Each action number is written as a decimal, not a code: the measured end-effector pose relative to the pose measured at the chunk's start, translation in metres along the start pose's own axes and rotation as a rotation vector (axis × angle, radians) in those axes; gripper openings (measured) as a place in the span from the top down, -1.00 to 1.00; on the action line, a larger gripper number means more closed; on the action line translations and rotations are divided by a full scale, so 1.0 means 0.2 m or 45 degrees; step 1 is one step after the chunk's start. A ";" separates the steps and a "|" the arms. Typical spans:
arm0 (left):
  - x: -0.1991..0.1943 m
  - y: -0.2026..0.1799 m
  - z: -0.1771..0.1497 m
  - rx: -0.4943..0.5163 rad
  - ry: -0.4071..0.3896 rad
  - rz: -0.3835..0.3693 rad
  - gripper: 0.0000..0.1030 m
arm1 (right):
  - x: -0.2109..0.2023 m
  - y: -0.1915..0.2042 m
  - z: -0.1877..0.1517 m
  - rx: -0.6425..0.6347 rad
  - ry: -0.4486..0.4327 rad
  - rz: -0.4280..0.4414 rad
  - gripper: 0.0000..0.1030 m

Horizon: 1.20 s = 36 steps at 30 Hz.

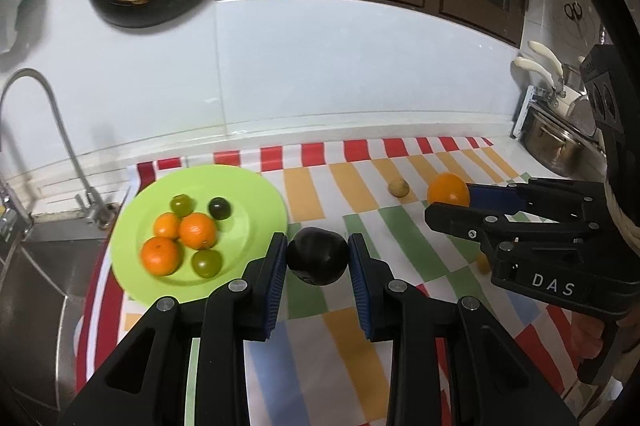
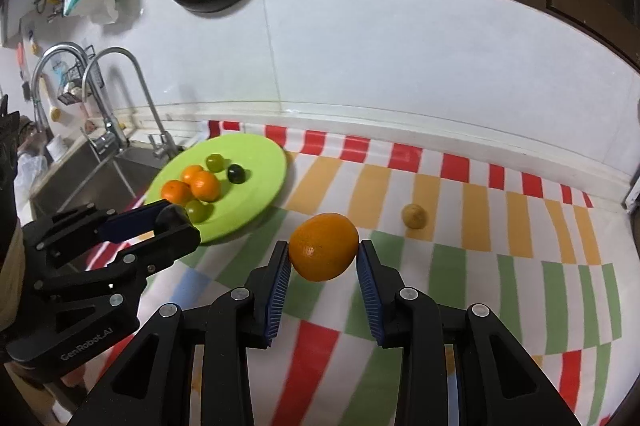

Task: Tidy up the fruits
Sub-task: 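Carry the held plum and small orange over the plate with both tools, then lower the plum and small orange onto the plate and open both tools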

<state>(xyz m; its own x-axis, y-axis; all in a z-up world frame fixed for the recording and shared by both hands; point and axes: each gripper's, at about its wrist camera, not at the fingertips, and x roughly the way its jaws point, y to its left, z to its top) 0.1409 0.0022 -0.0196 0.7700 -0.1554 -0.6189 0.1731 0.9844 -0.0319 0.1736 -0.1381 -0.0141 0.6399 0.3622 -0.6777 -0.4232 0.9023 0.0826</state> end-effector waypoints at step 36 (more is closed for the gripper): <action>-0.02 0.43 0.05 -0.063 -0.093 0.186 0.41 | 0.27 0.40 0.25 -0.155 -0.011 0.139 0.32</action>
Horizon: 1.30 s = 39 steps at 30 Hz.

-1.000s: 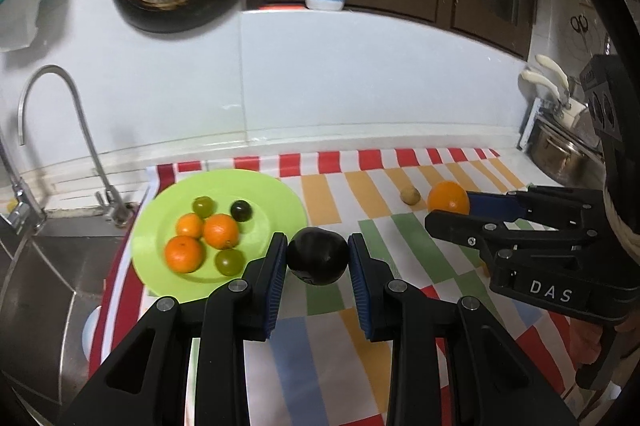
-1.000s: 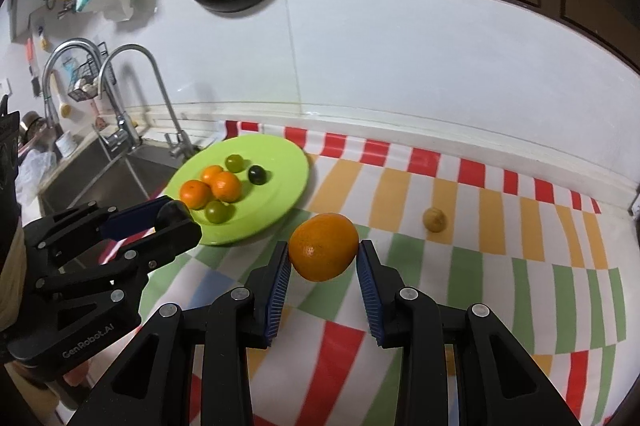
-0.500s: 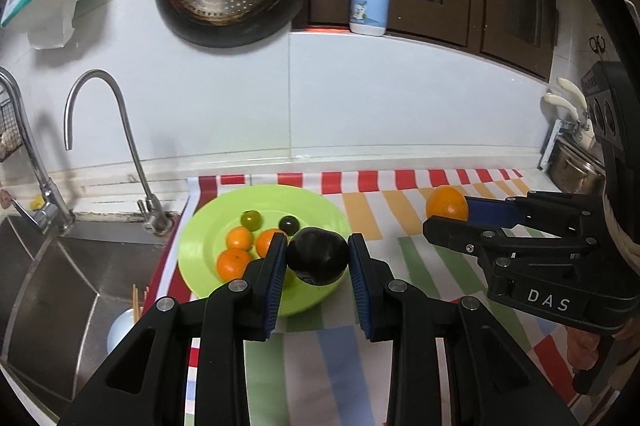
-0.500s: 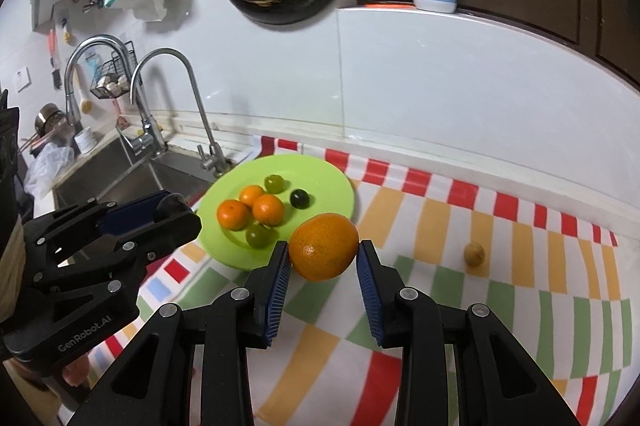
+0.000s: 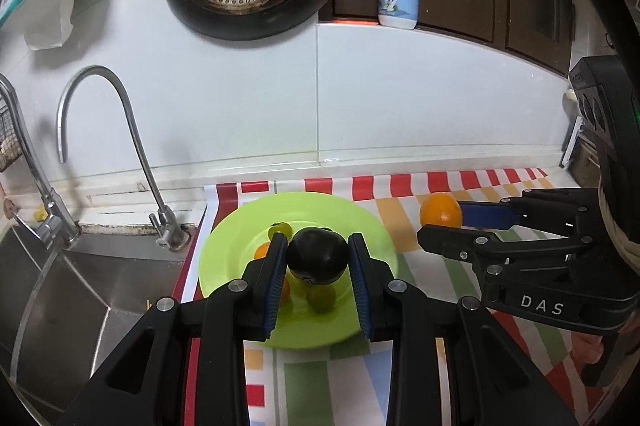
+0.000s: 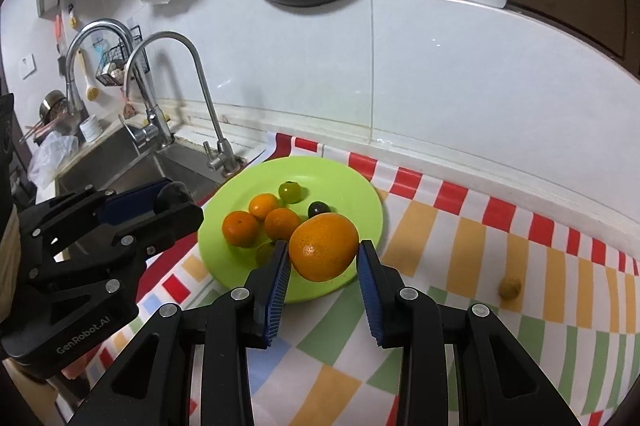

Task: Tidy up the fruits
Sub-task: 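Lower the plum and small orange onto the plate and open both tools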

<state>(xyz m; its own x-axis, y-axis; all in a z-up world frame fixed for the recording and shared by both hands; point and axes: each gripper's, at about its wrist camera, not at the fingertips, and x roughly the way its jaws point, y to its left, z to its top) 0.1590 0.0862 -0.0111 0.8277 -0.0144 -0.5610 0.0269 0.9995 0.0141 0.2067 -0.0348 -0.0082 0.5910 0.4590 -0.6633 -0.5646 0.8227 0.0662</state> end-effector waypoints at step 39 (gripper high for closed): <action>0.44 0.17 0.04 -0.008 0.102 0.006 0.23 | 0.44 -0.09 0.06 0.074 0.110 0.029 0.30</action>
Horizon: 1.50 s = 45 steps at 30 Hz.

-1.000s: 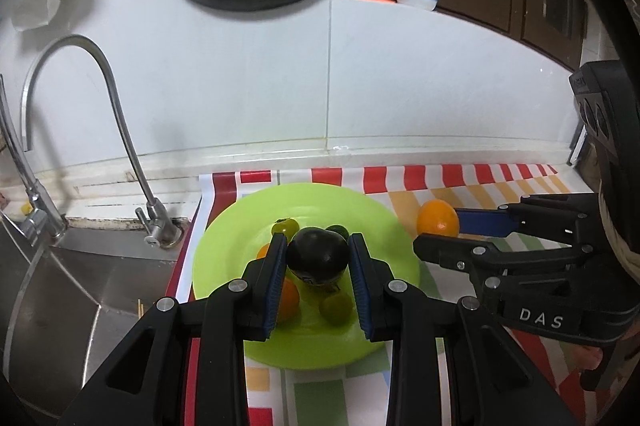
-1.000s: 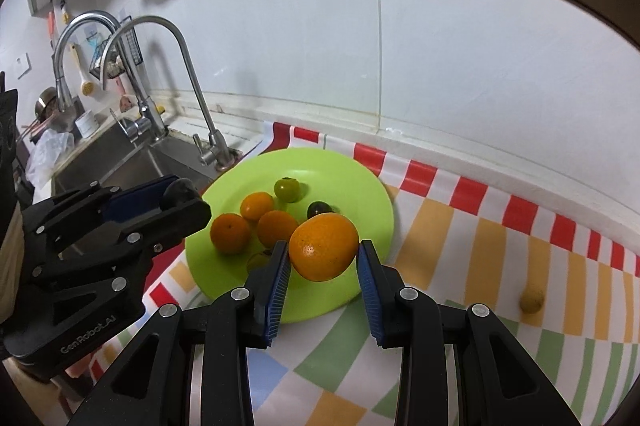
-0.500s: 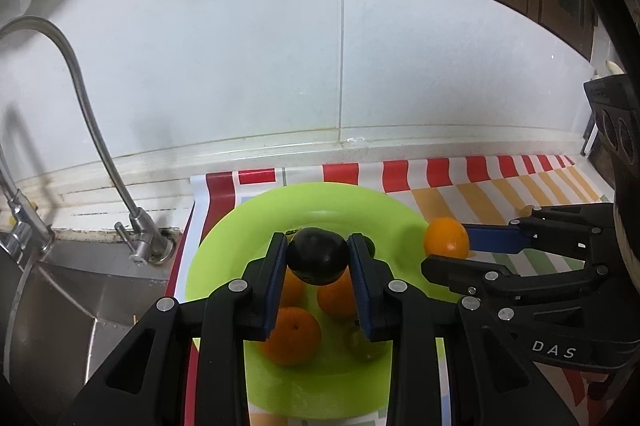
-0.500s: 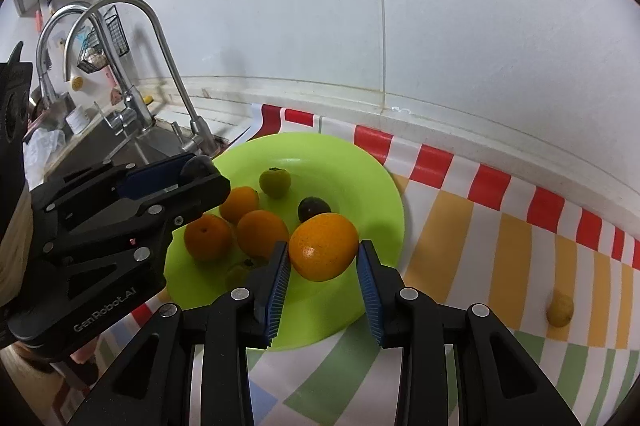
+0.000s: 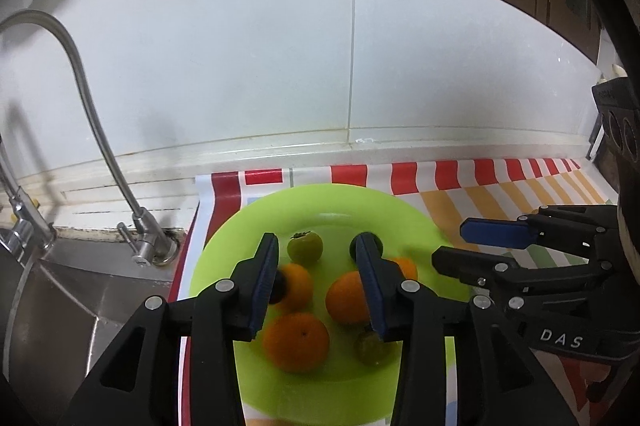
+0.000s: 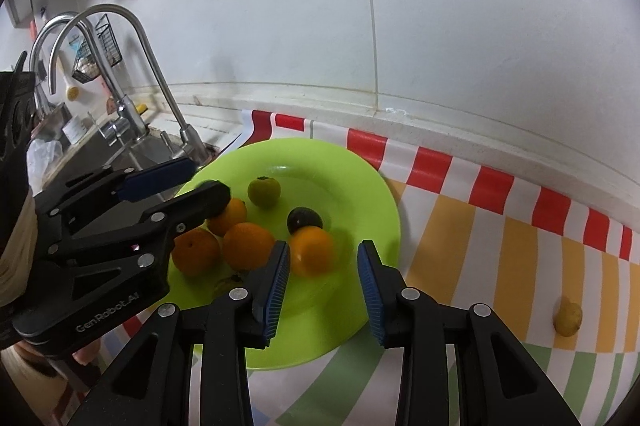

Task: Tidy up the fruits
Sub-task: 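Lower the plum and small orange onto the plate and open both tools, then move both open tools from the plate toward the two yellow-brown fruits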

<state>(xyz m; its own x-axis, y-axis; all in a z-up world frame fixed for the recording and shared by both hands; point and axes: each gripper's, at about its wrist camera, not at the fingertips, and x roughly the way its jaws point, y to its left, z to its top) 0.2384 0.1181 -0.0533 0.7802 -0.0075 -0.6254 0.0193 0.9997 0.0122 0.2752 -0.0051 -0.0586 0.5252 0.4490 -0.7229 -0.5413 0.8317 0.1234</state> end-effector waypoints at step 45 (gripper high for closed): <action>-0.51 -0.70 -0.13 0.158 -0.084 -0.226 -0.11 | -0.91 -0.26 -0.48 0.200 -0.174 -0.338 0.30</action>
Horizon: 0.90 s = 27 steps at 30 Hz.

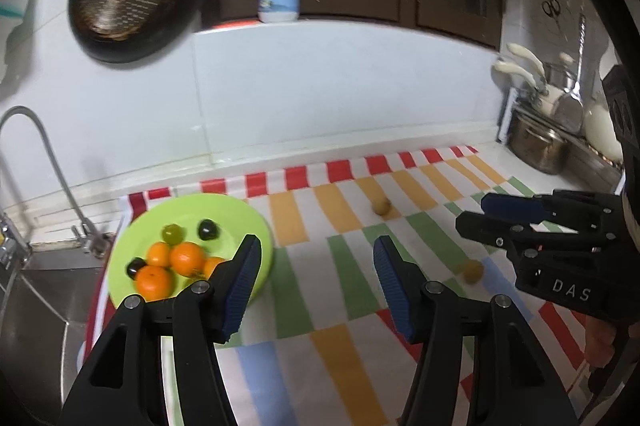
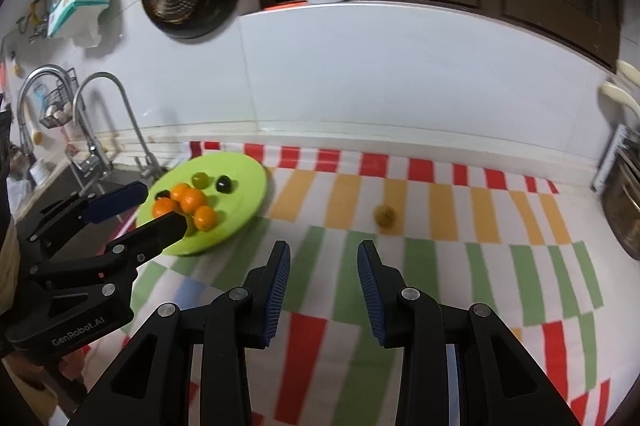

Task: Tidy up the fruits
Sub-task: 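Move both open tools from the plate toward the two yellow-brown fruits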

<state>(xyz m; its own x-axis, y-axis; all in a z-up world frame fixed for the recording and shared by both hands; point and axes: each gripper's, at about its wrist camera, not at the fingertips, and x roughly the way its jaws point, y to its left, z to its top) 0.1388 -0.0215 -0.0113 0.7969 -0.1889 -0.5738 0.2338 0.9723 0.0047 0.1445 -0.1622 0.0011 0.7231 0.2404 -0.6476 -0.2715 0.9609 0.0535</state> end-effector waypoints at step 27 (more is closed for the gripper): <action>0.38 -0.32 -0.13 0.076 0.300 -0.171 -0.12 | 0.20 -0.36 -0.30 0.129 0.283 -0.069 0.30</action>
<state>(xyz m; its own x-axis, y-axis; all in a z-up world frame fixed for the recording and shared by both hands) 0.1695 -0.0948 -0.0766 0.6066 -0.2715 -0.7472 0.3664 0.9296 -0.0403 0.1551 -0.2310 -0.0742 0.5746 0.1625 -0.8021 -0.1628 0.9832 0.0825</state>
